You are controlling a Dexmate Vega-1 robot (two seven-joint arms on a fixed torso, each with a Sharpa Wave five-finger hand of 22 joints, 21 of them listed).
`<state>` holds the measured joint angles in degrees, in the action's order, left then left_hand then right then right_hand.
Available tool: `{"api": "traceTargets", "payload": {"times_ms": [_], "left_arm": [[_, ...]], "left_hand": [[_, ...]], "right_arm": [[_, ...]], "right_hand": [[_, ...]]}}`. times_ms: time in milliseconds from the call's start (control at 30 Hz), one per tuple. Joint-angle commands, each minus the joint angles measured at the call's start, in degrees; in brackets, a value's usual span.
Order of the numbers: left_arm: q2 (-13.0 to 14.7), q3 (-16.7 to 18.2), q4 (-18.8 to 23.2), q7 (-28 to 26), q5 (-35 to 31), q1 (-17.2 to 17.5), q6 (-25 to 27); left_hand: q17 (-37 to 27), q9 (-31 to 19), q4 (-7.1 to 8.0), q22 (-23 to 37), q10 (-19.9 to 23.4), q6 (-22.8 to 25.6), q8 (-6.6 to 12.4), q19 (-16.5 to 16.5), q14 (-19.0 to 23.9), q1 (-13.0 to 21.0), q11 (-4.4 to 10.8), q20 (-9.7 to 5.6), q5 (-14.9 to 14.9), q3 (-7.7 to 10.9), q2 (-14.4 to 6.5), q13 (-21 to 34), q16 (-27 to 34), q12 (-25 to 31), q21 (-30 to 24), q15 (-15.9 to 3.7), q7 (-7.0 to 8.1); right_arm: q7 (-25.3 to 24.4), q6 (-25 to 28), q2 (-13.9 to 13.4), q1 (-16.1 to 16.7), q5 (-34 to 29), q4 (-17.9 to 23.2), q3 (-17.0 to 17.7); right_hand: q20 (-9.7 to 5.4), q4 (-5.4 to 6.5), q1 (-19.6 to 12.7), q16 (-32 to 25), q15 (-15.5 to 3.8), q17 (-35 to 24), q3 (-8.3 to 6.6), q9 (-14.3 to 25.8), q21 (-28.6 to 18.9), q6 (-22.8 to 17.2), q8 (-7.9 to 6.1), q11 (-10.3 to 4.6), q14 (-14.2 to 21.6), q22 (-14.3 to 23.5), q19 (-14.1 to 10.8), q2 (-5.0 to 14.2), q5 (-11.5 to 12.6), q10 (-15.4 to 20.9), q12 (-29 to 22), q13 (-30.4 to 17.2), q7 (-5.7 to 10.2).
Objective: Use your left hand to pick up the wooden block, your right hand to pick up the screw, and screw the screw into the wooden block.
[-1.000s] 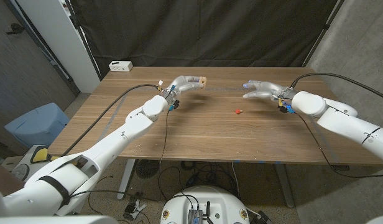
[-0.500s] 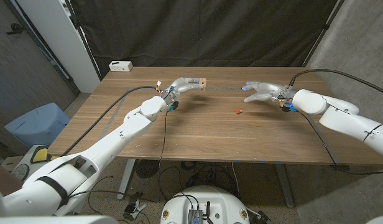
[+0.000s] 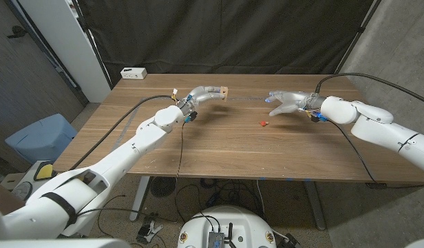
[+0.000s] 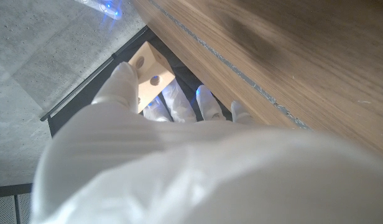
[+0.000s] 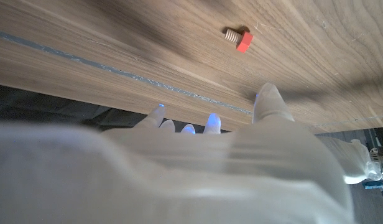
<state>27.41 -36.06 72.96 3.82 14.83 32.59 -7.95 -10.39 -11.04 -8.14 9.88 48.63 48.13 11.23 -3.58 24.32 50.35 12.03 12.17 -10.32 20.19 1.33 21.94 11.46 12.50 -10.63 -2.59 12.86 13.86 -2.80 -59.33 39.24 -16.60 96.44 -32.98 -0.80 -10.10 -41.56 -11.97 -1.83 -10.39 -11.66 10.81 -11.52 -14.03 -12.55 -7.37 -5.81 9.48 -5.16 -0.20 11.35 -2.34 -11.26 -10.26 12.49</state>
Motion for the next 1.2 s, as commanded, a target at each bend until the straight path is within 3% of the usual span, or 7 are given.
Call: {"api": "traceTargets", "payload": {"times_ms": [33, 367, 767, 1200], "left_arm": [[-0.59, -0.20, -2.20, 1.58, 1.18, -0.98, -1.11], [-0.50, -0.69, -1.80, 1.26, 0.56, -1.16, -0.22], [-0.13, -1.07, -0.09, 0.40, 0.03, -1.15, 2.35], [-0.72, -1.36, -1.52, 1.90, 0.56, -1.64, 0.92]], "left_hand": [[-0.16, -0.13, -0.16, 0.05, -0.56, 0.52, 0.37, 0.58, -0.15, 0.06, 0.01, 0.04, -0.23, 0.07, -0.83, 0.09, 0.25, -0.19, -0.13, -2.07, -0.01], [-0.15, -0.14, -0.13, 0.06, -0.81, 0.72, 0.41, 0.47, -0.23, -0.04, -0.01, 0.02, -0.25, -0.11, -1.10, 0.01, 0.28, -0.28, -0.21, -2.10, -0.01], [-0.15, -0.13, -0.08, 0.06, -0.83, 0.66, 0.34, 0.35, -0.19, -0.24, -0.05, -0.01, -0.29, -0.31, -1.27, 0.06, 0.34, -0.23, -0.27, -2.04, -0.01], [-0.13, -0.13, -0.18, 0.06, -1.16, 0.57, 0.28, 0.30, -0.39, -0.20, -0.04, -0.01, -0.31, -0.46, -1.46, 0.02, 0.29, -0.34, -0.26, -2.53, 0.00]], "right_arm": [[1.52, -2.38, 0.60, -1.47, -3.49, -1.43, -0.83], [1.11, -8.87, 2.30, -1.85, 0.69, -7.32, -0.30], [0.35, -13.16, 3.03, -3.02, -1.20, -11.00, -1.33], [0.41, -14.74, 3.81, -4.43, -4.52, -13.08, -2.86]], "right_hand": [[0.02, 0.07, -0.97, -0.07, 0.07, -0.19, -0.60, 0.28, -0.05, -0.51, -0.09, -0.03, 0.10, 0.08, -0.47, -0.29, 0.50, -0.50, 0.25, -0.35, 0.16], [0.34, 0.12, -1.65, 0.24, 0.41, -0.22, -0.60, 0.32, 0.13, -0.39, 0.11, 0.28, -0.22, 0.09, -0.67, -1.08, 0.72, -2.10, 0.78, -0.38, 0.15], [0.29, 0.40, -1.71, 0.26, 0.37, -0.31, -0.30, 0.34, 0.02, 0.05, 0.42, 0.50, -0.01, 0.10, -1.60, -2.07, 0.99, -2.85, 0.84, -0.42, 0.12], [0.11, 0.79, -1.38, 0.30, 0.43, -0.40, 0.05, 0.36, 0.09, 0.78, 0.81, 0.80, 0.09, 0.12, -2.06, -2.79, 1.24, -4.02, 0.99, -0.44, 0.14]]}}
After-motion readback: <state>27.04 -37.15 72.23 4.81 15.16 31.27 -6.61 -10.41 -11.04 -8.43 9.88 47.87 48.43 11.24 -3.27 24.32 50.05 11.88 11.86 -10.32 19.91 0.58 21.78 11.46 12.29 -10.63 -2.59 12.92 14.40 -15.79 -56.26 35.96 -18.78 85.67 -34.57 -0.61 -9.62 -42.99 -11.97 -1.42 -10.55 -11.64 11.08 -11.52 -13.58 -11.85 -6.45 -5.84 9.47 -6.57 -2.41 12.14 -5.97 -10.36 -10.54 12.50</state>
